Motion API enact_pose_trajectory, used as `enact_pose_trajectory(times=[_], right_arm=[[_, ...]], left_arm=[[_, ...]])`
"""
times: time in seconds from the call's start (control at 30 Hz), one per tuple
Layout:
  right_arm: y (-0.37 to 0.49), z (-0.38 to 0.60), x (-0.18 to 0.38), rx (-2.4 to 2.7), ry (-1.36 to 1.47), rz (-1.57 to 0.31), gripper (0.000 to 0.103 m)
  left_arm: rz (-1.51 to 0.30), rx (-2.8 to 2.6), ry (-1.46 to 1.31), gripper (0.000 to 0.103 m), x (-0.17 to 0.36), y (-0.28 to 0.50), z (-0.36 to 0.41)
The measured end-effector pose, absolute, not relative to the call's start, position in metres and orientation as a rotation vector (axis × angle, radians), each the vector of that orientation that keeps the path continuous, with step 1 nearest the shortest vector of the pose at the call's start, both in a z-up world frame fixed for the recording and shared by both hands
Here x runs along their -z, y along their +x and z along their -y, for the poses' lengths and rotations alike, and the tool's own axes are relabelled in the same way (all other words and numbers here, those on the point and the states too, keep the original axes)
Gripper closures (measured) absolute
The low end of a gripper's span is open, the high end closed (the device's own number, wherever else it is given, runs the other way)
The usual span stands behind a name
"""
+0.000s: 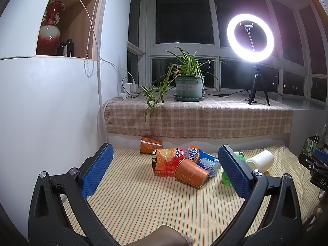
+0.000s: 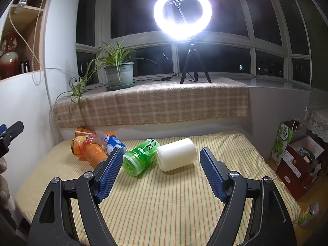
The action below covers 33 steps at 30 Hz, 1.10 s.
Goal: Flip cup upright
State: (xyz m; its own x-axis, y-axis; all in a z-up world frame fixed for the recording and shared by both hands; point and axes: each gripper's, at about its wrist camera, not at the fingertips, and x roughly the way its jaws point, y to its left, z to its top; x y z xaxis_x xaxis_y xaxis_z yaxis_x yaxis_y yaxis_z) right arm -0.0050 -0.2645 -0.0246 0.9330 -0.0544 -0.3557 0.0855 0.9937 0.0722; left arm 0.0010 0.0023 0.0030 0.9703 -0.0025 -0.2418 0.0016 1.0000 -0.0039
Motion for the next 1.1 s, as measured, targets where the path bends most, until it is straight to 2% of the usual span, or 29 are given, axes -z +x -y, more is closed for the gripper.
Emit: enact_pose_trajectory(times=[1.1], right_arm=[[-0.0042, 0.2647, 0.0269, 0.073, 0.084, -0.367, 0.023]], left_arm=[[-0.245, -0.001, -0.004, 0.0, -0.0029, 0.0003, -0.0001]])
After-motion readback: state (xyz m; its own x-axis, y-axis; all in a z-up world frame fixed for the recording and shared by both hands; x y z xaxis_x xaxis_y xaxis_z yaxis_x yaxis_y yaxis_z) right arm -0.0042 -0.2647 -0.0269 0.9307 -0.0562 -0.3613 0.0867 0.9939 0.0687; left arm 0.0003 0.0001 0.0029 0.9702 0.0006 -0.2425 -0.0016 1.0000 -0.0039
